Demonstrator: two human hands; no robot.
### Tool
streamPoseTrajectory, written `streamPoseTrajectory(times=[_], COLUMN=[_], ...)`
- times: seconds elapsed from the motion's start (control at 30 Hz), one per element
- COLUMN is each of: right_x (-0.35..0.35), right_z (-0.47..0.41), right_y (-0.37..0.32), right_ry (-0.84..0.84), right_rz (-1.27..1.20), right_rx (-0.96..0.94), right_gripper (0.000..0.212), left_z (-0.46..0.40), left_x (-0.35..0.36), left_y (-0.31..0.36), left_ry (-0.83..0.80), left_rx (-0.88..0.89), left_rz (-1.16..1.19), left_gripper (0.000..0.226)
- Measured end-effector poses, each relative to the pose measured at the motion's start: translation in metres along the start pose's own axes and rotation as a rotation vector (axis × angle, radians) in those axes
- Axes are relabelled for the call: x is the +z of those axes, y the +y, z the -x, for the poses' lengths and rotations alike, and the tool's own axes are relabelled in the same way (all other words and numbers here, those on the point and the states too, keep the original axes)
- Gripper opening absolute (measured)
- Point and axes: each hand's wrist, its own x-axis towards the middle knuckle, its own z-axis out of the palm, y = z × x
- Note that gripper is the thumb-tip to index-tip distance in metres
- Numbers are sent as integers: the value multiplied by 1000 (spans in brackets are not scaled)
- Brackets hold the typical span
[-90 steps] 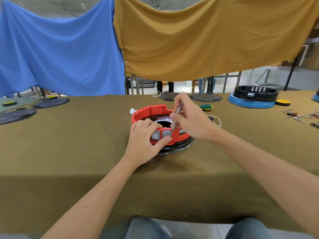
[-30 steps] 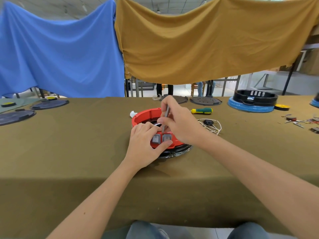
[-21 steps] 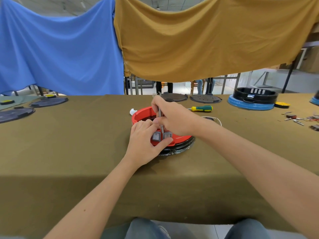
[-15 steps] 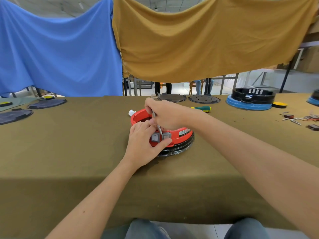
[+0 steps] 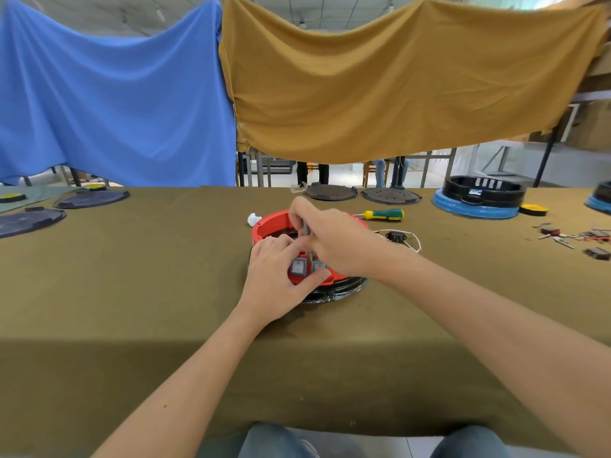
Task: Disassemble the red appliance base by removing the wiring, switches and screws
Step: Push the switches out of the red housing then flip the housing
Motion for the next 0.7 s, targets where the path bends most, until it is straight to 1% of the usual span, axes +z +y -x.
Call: streamPoseTrajectory(times=[0.07,0.17,0.23,0.4,0.5,0.6,0.67,0.7], right_x=[1,-6,-10,-14,-19,-20,-16,-14], right_z=[-5,-12,-18,-34,-37,-32,-22,-15], right_y=[-3,-3,-1,-6,-7,-5,1,4], right_ry=[-44,-85,-121,-225,-257,-224,-137,-70], right_rz=[70,8,-3,67,22,-10,-74,-149], right_rx=[-6,57,92,109,126,114,110,121], right_gripper=[22,17,18,16,14,13,15,17], left_z=[0,0,-1,0,0,-1,-1,-1], left_x=[0,0,0,-1,-3,-2,-1,-1], left_y=[-1,-2,-3,-2,-1,-2,-2,-2], left_ry=[-1,-26,-33,-29,-33,-50,-36,-23], left_rx=[7,11,11,21,23,23,18,14], left_rz=[10,3,3,11,20,1,-7,-9], left_gripper=[48,53,53,51,50,50,50,50])
